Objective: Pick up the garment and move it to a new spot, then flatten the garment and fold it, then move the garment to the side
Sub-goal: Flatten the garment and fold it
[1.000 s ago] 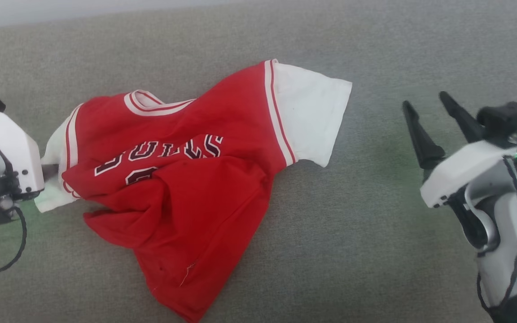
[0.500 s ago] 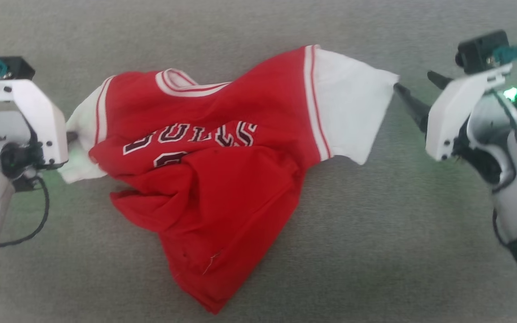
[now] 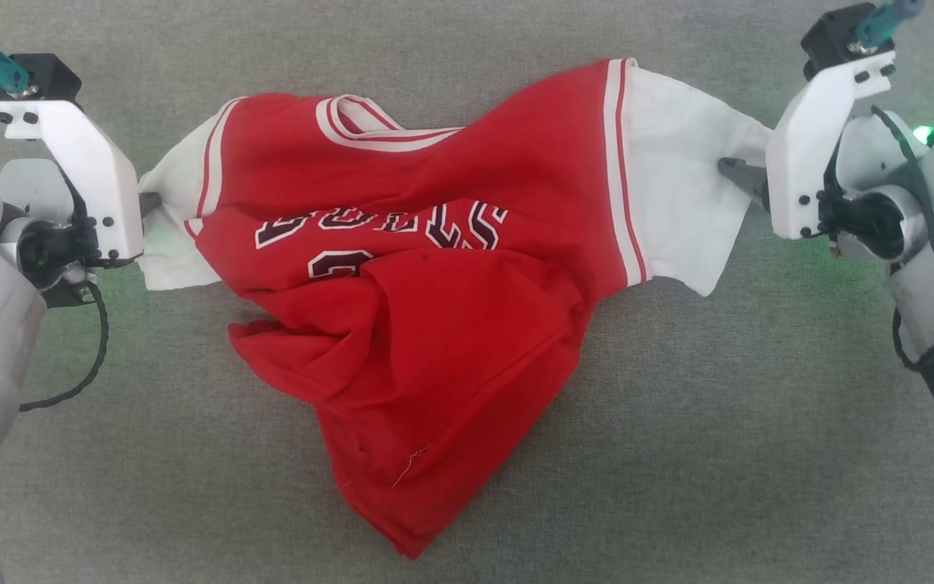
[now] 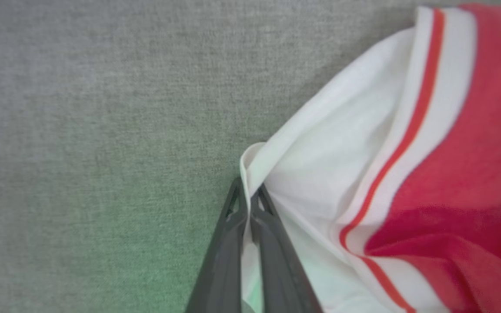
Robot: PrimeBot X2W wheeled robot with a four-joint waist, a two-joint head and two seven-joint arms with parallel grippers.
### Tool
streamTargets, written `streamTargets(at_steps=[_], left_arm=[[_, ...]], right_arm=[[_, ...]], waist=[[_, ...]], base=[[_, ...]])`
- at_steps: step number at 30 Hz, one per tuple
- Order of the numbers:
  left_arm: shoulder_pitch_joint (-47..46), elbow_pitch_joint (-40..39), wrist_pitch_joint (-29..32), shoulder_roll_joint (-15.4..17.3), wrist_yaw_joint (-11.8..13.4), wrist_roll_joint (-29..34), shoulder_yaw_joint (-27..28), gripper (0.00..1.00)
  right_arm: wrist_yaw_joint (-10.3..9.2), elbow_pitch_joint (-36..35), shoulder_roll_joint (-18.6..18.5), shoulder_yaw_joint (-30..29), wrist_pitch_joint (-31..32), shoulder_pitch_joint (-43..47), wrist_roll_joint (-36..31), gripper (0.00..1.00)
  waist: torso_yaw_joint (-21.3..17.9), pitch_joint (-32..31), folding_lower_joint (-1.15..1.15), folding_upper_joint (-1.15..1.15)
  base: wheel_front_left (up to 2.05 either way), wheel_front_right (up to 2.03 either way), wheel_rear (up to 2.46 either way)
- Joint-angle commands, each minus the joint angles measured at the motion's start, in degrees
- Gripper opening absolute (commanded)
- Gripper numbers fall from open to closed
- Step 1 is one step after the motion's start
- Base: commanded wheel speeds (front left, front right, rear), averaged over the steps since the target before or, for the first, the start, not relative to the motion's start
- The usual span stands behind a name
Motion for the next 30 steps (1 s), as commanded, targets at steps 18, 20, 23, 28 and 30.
streamTargets(at_steps=[18, 20, 23, 28, 30], left_arm=[[-7.0, 0.0, -4.9, 0.4, -0.1, 1.2, -2.1, 0.00], [-8.2, -0.9, -5.1, 0.9, -0.1, 1.2, -2.3, 0.00], [-9.8, -2.1, -5.7, 1.2, -0.1, 1.0, -2.2, 0.00], [-12.1, -3.7, -6.7, 1.9, -0.1, 0.8, -2.0, 0.00], [-13.1, -4.2, -6.8, 2.0, -0.1, 0.5, -1.7, 0.00]], right_arm=[[0.03, -0.7, -2.9, 3.7, -1.7, -5.5, 7.2, 0.00], [0.03, -2.1, -4.0, 4.1, -2.6, -6.3, 7.8, 0.00], [0.03, -3.4, -5.1, 4.3, -4.0, -7.4, 8.4, 0.00], [0.03, -4.2, -5.8, 4.2, -6.3, -9.5, 8.5, 0.00], [0.03, -4.4, -6.0, 4.2, -7.5, -10.4, 8.5, 0.00]], waist=[[-0.8, -7.5, 0.00, 0.00], [-1.0, -9.1, 0.00, 0.00], [-1.2, -11.9, 0.00, 0.00], [-1.7, -16.5, 0.00, 0.00], [-1.8, -18.1, 0.00, 0.00]], base=[[0.00, 0.00, 0.00], [0.00, 0.00, 0.00], [0.00, 0.00, 0.00], [0.00, 0.00, 0.00], [0.00, 0.00, 0.00]])
